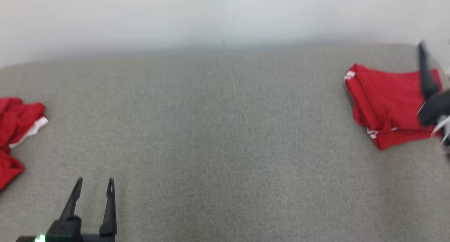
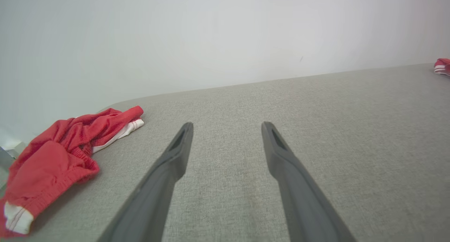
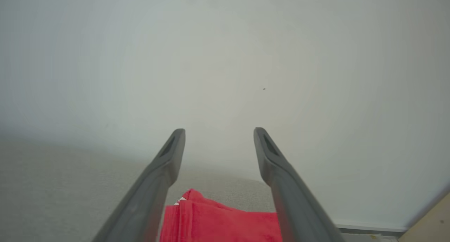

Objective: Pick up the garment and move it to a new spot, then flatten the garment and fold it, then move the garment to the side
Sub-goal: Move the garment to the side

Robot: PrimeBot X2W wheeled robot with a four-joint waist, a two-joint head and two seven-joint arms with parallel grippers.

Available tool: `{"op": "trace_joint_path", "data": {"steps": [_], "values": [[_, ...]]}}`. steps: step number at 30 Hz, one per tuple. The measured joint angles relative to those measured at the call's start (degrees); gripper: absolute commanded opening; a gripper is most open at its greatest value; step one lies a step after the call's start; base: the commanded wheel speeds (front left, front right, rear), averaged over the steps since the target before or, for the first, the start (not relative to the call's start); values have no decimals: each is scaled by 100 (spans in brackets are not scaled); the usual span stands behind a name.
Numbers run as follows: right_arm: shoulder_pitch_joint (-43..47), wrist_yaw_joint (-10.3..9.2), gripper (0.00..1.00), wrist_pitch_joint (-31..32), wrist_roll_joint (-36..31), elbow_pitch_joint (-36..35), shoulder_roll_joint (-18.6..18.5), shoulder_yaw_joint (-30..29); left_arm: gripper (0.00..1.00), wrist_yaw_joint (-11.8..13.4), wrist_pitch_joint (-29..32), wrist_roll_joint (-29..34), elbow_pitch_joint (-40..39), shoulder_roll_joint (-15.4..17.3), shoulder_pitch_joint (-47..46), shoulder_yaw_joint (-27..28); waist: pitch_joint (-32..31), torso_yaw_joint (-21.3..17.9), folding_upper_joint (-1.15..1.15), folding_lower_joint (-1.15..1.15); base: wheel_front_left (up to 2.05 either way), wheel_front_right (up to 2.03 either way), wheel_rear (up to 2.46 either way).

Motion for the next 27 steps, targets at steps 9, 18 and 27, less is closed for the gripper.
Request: {"op": "trace_joint_path", "data": {"steps": [9,18,27], "values": [[2362,0,100,0,-911,-1971,1262,-1471,100,49,11,-104,-75,35,359,13,-611,196,-1,-1,0,0,0],[3964,0,100,0,-1340,-3292,2295,-2127,100,147,32,-158,-116,14,480,-22,-905,486,0,0,0,0,0],[4678,0,100,0,-1361,-3582,2766,-2193,100,248,25,-198,-199,36,654,49,-996,490,0,1,0,0,0]]}}
